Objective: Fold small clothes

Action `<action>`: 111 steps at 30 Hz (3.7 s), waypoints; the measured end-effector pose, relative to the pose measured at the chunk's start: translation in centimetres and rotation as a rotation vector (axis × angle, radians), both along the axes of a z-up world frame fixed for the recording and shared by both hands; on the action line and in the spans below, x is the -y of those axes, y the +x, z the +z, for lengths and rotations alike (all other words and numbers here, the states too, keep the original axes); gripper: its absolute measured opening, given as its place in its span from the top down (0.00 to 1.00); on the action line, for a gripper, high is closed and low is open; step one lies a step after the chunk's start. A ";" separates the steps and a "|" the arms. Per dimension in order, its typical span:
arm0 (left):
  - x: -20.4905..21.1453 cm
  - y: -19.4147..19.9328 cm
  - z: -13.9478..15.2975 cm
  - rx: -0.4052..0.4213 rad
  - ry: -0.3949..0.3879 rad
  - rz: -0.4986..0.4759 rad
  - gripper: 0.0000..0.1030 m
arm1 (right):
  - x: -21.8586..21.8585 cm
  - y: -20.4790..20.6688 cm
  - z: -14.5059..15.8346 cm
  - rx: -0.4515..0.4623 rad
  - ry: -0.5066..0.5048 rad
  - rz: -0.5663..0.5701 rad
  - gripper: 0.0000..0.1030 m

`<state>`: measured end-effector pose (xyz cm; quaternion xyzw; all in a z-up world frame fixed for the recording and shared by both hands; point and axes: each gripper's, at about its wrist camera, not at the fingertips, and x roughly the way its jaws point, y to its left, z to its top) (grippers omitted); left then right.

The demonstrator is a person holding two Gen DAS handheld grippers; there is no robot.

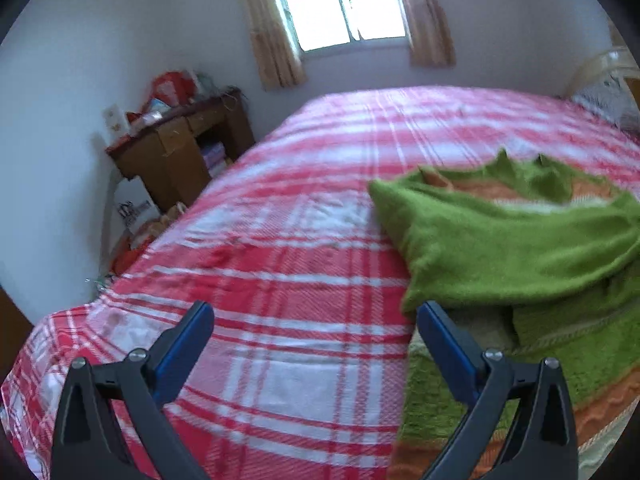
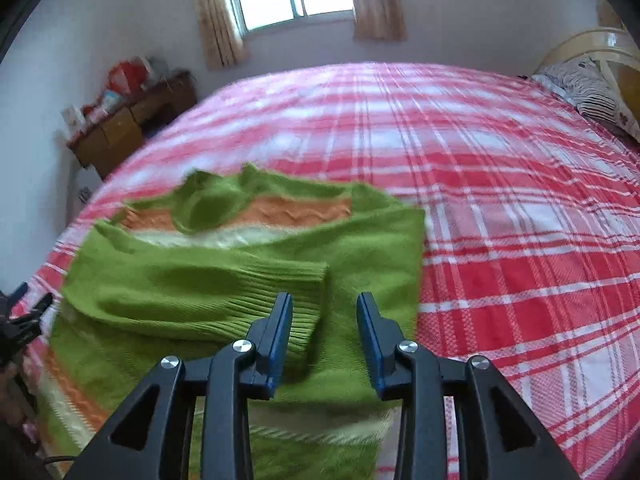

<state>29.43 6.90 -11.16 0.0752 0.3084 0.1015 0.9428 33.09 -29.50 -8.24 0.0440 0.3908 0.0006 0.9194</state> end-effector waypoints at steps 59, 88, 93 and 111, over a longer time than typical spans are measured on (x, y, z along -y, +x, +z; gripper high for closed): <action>0.8 -1.7 -1.5 -0.108 -0.045 -0.040 0.00 | -6.9 -4.0 -3.9 -0.041 -0.035 0.116 0.71; 1.8 -6.6 -2.4 -0.158 -0.096 -0.096 0.00 | -7.3 -10.5 -4.2 -0.047 -0.015 0.131 0.54; 2.1 -8.6 -2.2 -0.165 -0.096 -0.120 0.00 | -7.4 -12.1 -4.0 -0.051 -0.012 0.135 0.54; 2.4 -14.1 -2.8 -0.214 -0.111 -0.183 0.00 | -8.2 -19.0 -4.5 -0.056 -0.052 0.164 0.45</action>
